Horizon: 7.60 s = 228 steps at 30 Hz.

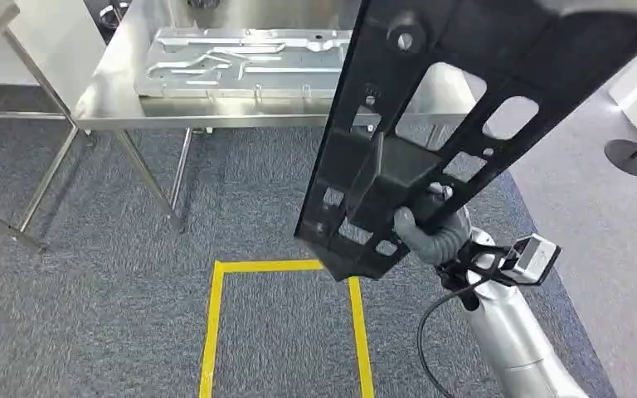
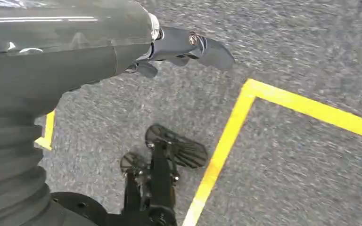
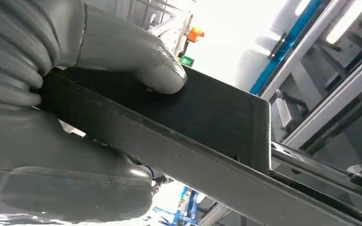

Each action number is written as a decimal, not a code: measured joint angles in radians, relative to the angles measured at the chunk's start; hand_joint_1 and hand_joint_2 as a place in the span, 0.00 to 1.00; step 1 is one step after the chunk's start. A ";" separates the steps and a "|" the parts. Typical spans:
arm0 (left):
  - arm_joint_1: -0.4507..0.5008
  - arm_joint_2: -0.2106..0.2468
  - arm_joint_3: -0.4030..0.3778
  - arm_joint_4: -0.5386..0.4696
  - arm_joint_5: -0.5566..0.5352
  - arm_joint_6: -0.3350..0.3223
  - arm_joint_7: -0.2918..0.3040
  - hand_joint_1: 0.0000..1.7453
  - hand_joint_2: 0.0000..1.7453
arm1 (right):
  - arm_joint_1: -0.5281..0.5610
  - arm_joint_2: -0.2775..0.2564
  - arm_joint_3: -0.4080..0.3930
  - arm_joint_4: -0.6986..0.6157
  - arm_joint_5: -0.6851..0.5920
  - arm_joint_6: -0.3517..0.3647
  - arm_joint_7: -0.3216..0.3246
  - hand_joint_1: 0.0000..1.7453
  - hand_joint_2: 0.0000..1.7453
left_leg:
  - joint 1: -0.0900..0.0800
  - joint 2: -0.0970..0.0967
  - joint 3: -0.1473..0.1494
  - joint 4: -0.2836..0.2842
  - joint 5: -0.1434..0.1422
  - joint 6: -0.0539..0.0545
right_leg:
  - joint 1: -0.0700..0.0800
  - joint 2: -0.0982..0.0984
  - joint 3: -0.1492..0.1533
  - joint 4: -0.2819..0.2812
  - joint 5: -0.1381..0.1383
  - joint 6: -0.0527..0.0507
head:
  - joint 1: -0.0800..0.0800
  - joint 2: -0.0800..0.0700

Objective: Take the parts from the cabinet and place them on the table.

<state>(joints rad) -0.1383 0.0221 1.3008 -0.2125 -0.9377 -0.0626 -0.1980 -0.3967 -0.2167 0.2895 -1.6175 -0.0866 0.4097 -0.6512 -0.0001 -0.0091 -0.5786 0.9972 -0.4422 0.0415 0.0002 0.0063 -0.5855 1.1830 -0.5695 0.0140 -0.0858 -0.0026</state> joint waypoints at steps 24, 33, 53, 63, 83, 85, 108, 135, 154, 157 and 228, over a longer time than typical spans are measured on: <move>0.006 0.002 0.000 0.000 0.004 -0.003 0.000 0.00 1.00 | 0.008 -0.005 -0.001 -0.001 0.003 0.002 0.000 1.00 1.00 | -0.012 -0.001 -0.113 0.044 0.055 -0.024 | 0.009 0.002 0.124 -0.179 0.011 -0.033 | 0.000 0.000; 0.003 0.002 0.000 0.000 0.006 -0.003 -0.003 0.00 1.00 | 0.009 0.003 -0.001 -0.002 0.007 0.002 0.000 1.00 1.00 | -0.005 -0.006 0.003 0.006 0.002 0.002 | -0.009 -0.001 -0.088 0.124 -0.090 0.008 | 0.000 0.000; 0.017 -0.010 0.003 0.000 0.026 -0.015 -0.018 0.00 1.00 | 0.030 -0.005 -0.001 0.021 0.017 0.005 0.000 1.00 1.00 | 0.001 -0.002 -0.016 0.023 0.009 -0.038 | 0.002 -0.007 0.049 -0.185 0.097 -0.038 | -0.001 0.000; 0.025 -0.011 0.005 0.000 0.029 -0.015 -0.030 0.00 1.00 | -0.003 0.009 -0.030 0.072 0.059 -0.077 0.000 1.00 1.00 | -0.003 -0.005 0.041 -0.004 -0.020 0.003 | -0.005 -0.007 -0.137 0.116 -0.003 0.004 | -0.001 0.000; 0.018 -0.021 0.009 0.000 0.038 -0.006 -0.043 0.00 1.00 | -0.493 0.006 0.067 0.461 1.012 -0.792 0.213 1.00 1.00 | 0.004 0.001 -0.094 0.103 -0.040 -0.055 | 0.006 -0.008 0.023 -0.180 0.120 -0.048 | 0.000 0.000; 0.010 -0.021 0.009 0.000 0.036 -0.002 -0.043 0.00 1.00 | -0.528 0.000 0.133 0.501 1.056 -0.769 0.229 1.00 1.00 | 0.001 0.001 -0.096 0.011 0.071 -0.042 | 0.009 -0.007 0.033 -0.168 0.101 -0.040 | 0.000 0.000; -0.061 -0.049 -0.010 0.000 -0.008 -0.008 -0.029 0.00 1.00 | -0.577 -0.008 0.422 0.934 0.961 -0.581 0.378 1.00 1.00 | 0.004 -0.013 -0.185 0.256 -0.076 -0.065 | -0.003 -0.060 -0.020 -0.171 0.135 -0.039 | 0.000 0.000; -0.098 -0.093 -0.055 0.000 -0.047 0.011 -0.088 0.00 1.00 | -0.541 0.003 0.653 1.072 1.215 -0.631 0.377 0.00 0.00 | 0.000 -0.049 -0.062 0.032 0.047 -0.040 | -0.006 -0.059 0.011 -0.182 0.130 -0.027 | 0.000 0.000; -0.106 -0.106 -0.101 0.000 -0.091 0.021 -0.077 0.00 0.00 | -0.499 0.021 0.606 1.063 1.067 -0.807 0.320 0.00 0.00 | 0.008 -0.034 -0.035 0.010 0.044 -0.010 | -0.018 -0.023 -0.094 0.082 -0.013 0.017 | 0.000 0.000; -0.104 -0.108 -0.101 0.000 -0.088 0.020 -0.078 0.00 0.00 | -0.485 0.030 0.529 1.018 0.916 -0.840 0.217 0.00 0.00 | 0.003 -0.037 -0.035 0.013 0.041 -0.008 | -0.017 -0.021 -0.121 0.121 0.014 0.013 | 0.000 0.000; 0.064 -0.095 -0.002 0.000 -0.035 -0.047 -0.143 0.00 0.00 | 0.356 0.443 -1.135 1.321 1.179 -0.813 0.510 0.00 0.00 | 0.002 0.028 -0.055 0.031 0.019 -0.044 | 0.013 -0.011 0.126 -0.249 0.084 -0.042 | 0.000 0.000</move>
<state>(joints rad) -0.0741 -0.0732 1.2989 -0.2121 -0.9724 -0.1099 -0.3407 -0.0410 0.2266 -0.8457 -0.2968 1.0922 -0.4028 -0.1407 0.0019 0.0185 -0.6332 1.0280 -0.4229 -0.0027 0.0128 -0.0043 -0.4590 0.9339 -0.4854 -0.0278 -0.0858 -0.0023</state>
